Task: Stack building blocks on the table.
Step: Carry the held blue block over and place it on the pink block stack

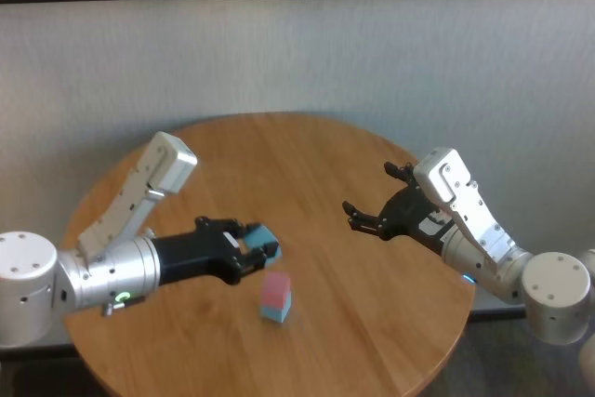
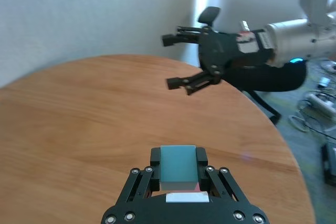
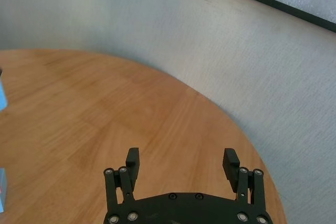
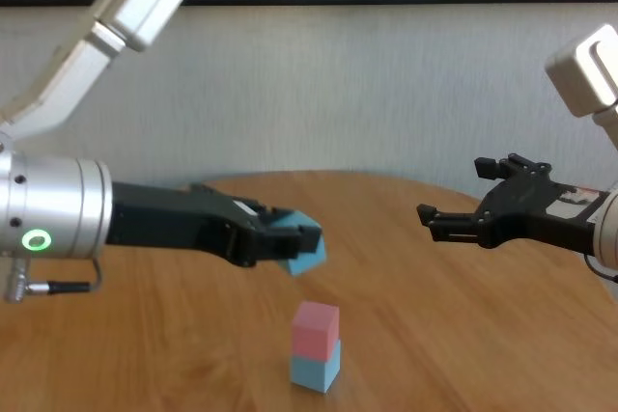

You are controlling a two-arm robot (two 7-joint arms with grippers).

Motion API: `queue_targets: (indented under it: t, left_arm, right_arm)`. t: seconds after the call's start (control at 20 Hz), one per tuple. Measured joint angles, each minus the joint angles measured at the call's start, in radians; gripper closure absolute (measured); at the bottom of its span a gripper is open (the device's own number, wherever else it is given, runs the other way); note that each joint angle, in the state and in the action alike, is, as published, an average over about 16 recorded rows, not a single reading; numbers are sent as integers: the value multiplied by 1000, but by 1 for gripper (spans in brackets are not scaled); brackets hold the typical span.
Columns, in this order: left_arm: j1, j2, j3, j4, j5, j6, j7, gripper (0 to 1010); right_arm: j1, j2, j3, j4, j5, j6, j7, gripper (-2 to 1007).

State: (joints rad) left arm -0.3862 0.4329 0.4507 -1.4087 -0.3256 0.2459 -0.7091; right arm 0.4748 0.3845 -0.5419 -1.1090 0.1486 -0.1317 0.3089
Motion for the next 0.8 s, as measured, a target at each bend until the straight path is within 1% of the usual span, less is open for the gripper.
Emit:
queue_targets:
  t: [0.2,0.4,0.8]
  left_arm:
    - [2,6,24,0,-11,13,-15,616]
    - [6,7,44,2,-22,20,-21,616]
    - [8,8,73,13,-33,23,-6,616]
  right_arm:
    - [0,0,0,0,0,0,0,4]
    - [0,0,0,0,0,0,0,4]
    - [0,0,0,0,0,0,0,4]
